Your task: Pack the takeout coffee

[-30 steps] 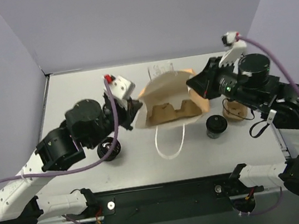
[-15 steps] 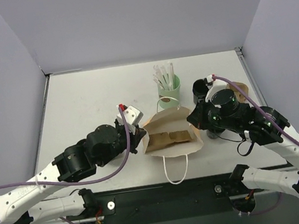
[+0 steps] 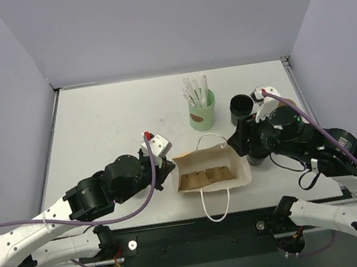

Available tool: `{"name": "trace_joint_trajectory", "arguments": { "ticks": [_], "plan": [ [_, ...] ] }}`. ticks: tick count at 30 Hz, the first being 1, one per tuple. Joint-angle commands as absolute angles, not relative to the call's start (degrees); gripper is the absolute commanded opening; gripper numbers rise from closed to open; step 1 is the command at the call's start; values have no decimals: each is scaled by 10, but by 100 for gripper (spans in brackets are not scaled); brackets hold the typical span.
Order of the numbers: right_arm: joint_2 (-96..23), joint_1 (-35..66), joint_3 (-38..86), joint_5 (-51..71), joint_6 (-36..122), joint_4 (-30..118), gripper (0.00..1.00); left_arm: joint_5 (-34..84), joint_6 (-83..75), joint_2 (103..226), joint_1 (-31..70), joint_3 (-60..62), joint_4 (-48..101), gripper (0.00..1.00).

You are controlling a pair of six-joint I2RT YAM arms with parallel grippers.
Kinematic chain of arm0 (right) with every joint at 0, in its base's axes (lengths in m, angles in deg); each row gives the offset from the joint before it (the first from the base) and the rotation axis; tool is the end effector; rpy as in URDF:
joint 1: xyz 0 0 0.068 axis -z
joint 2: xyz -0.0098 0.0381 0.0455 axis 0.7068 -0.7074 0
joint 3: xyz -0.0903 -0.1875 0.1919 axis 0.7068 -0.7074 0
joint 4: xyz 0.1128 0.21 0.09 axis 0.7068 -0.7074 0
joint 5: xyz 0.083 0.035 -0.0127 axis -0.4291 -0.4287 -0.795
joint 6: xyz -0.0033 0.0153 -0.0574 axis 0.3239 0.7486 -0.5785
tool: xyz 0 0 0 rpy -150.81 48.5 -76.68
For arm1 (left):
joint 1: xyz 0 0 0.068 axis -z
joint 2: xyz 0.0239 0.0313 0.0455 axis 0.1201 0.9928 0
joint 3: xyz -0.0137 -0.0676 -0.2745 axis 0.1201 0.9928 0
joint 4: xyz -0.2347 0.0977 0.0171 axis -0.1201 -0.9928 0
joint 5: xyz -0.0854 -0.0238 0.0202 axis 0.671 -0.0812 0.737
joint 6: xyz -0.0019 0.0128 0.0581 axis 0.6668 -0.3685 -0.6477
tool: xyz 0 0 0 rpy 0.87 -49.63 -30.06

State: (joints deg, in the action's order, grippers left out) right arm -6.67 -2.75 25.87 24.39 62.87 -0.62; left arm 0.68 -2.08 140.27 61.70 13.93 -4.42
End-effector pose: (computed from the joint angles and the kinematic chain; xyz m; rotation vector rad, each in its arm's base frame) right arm 0.1009 0.1032 0.4493 -0.2771 1.9508 0.7576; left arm 0.0786 -0.1675 0.3774 0.7491 1.8399 -0.6800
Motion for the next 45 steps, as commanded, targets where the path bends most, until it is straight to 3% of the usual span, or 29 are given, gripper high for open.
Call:
{"name": "trace_joint_trajectory", "arguments": {
  "ticks": [1, 7, 12, 19, 32, 45],
  "plan": [
    [-44, -33, 313, 243, 484, -7, 53, 17, -21, 1396, 620, 141, 1, 0],
    [-71, -42, 362, 135, 333, 29, 48, 17, -48, 1388, 617, 154, 33, 0],
    [-127, -109, 394, 80, 291, 25, 39, 39, -58, 1409, 594, 144, 49, 0],
    [-209, -302, 447, 198, 247, 15, 42, 40, -11, 1411, 590, 152, 53, 0],
    [-181, -346, 261, 278, 240, 41, 42, 39, 60, 1401, 588, 159, 41, 0],
    [-175, -350, 146, 279, 206, 92, 57, 33, 135, 1403, 589, 162, 28, 0]
  ]
}}
